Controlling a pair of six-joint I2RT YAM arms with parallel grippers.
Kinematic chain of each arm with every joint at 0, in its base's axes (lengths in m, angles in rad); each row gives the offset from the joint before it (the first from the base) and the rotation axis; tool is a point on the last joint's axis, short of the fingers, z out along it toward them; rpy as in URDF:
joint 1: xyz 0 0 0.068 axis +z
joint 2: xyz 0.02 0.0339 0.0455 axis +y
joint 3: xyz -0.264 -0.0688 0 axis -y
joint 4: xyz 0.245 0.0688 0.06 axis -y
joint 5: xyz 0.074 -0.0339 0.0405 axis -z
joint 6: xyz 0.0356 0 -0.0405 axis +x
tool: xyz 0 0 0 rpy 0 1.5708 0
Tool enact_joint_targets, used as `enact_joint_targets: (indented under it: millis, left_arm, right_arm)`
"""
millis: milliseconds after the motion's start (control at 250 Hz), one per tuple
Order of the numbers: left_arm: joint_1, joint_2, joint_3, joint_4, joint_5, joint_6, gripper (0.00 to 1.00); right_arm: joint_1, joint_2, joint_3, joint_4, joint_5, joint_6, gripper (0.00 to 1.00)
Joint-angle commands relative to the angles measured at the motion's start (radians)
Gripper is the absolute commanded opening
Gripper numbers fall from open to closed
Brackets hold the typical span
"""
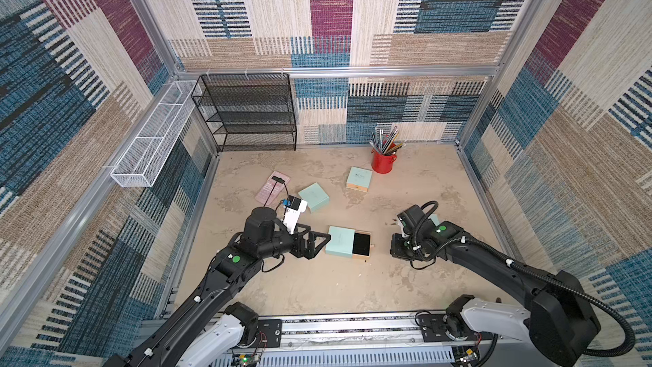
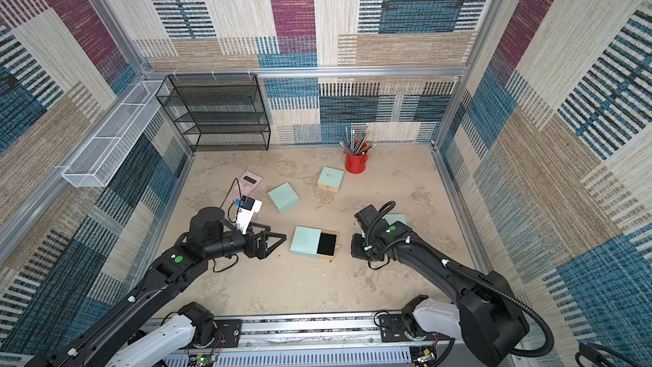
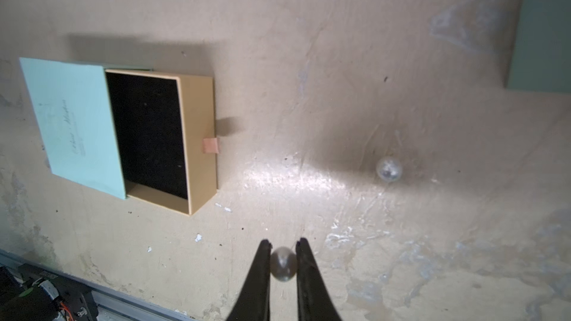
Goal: Take out the earrings from the drawer-style jewelry box
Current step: Place the earring at the center of the board.
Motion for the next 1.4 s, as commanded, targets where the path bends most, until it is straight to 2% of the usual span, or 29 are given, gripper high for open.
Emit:
enact_joint_targets:
  millis: [0,100,264,724,1396]
  left_arm:
    - [-0.001,0.055,0.023,0.026,0.149,-0.018,0.99]
    - [-0.002,0.107,0.044,0.005,0.192,-0.019,0.99]
    - [-0.002,0.110,0.029,0.037,0.213,-0.034,0.98]
    - [-0.003,0.111,0.029,0.036,0.203,-0.032,0.99]
    - [-0.002,0.116,0.033,0.031,0.196,-0.030,0.98]
  right_arm:
    - [-0.007,0.022,-0.007,0.003,0.050,0.003,0.15]
    - [-0.009,0.057,-0.011,0.006,0.073,-0.006,0.15]
    - [-0.018,0.092,-0.014,0.013,0.093,-0.021,0.15]
    - [-0.041,0.174,0.021,0.050,0.101,-0.051,0.16]
    - [-0.052,0.223,0.032,0.085,0.097,-0.063,0.23]
